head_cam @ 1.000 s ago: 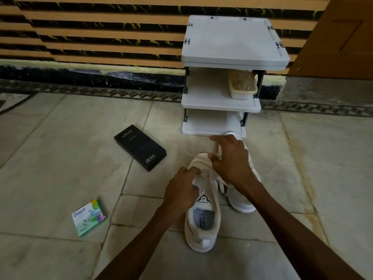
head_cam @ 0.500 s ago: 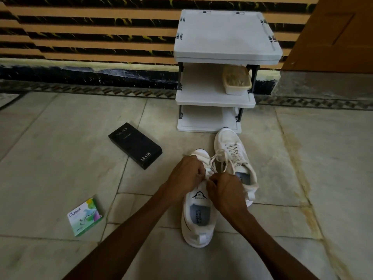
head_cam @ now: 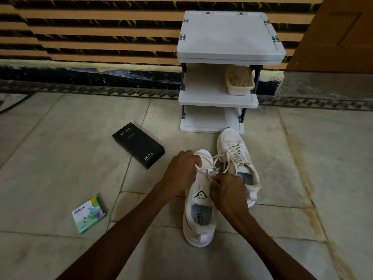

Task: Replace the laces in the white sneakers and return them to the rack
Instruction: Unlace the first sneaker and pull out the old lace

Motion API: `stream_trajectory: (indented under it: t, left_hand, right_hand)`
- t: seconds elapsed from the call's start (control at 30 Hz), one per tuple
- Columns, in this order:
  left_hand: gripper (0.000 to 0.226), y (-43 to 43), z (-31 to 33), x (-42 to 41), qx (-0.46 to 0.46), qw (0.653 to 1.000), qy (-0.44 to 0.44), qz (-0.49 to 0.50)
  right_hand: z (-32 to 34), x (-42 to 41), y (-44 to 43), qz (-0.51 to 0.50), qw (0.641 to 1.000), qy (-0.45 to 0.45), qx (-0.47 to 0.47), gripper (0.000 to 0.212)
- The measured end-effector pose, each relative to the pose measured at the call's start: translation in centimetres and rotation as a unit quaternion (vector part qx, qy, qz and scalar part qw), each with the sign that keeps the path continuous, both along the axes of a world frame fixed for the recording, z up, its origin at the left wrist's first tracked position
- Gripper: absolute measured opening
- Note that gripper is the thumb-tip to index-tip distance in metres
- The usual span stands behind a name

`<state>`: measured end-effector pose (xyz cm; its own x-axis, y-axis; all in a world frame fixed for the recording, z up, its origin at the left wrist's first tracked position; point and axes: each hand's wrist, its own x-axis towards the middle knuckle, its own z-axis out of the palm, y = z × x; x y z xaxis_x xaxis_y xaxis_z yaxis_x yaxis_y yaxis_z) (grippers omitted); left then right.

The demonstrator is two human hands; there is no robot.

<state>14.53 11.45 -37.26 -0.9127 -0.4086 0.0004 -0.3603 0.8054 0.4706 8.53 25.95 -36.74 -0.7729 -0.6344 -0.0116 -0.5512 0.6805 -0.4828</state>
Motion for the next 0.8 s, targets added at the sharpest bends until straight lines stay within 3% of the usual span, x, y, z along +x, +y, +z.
stream_trajectory:
  t: [0.07, 0.2, 0.47, 0.57, 0.63, 0.67, 0.73, 0.77, 0.8]
  left_hand:
    - [0.025, -0.1, 0.3, 0.0, -0.068, 0.997, -0.036, -0.023]
    - [0.022, 0.6, 0.8, -0.5, -0.136, 0.989, -0.008, -0.05]
    - [0.02, 1.3, 0.2, -1.4, -0.172, 0.984, -0.019, -0.036]
    - [0.015, -0.6, 0.5, -1.6, -0.242, 0.969, -0.042, 0.04]
    - [0.016, -4.0, 0.6, -1.3, -0.269, 0.953, 0.005, 0.138]
    - [0.016, -5.6, 0.9, -0.9, -0.218, 0.956, 0.044, 0.193]
    - [0.011, -7.0, 1.7, -0.8, 0.041, 0.951, 0.136, 0.273]
    - [0.011, -6.8, 1.8, -0.9, 0.198, 0.917, 0.168, 0.304]
    - [0.013, -6.0, 2.1, -1.1, 0.348, 0.857, 0.197, 0.326]
  right_hand:
    - [-0.1, 0.2, 0.0, 0.004, 1.0, -0.005, -0.003, 0.019]
    - [0.0, 0.2, 0.0, -0.01, 1.0, -0.023, -0.013, 0.017]
    - [0.4, 0.1, 0.0, 0.007, 1.0, -0.017, 0.02, 0.016]
    - [0.6, -0.2, -0.1, 0.01, 0.998, -0.018, 0.052, 0.013]
    - [0.5, -0.3, -0.1, 0.006, 0.999, -0.017, 0.042, 0.011]
    - [0.5, -0.3, 0.0, 0.008, 0.999, -0.015, 0.044, 0.011]
    - [0.4, -0.3, -0.1, 0.011, 0.998, -0.006, 0.06, 0.012]
    - [0.5, -0.2, -0.2, 0.009, 0.998, -0.004, 0.062, 0.012]
    - [0.5, -0.2, -0.2, 0.007, 0.998, -0.004, 0.06, 0.013]
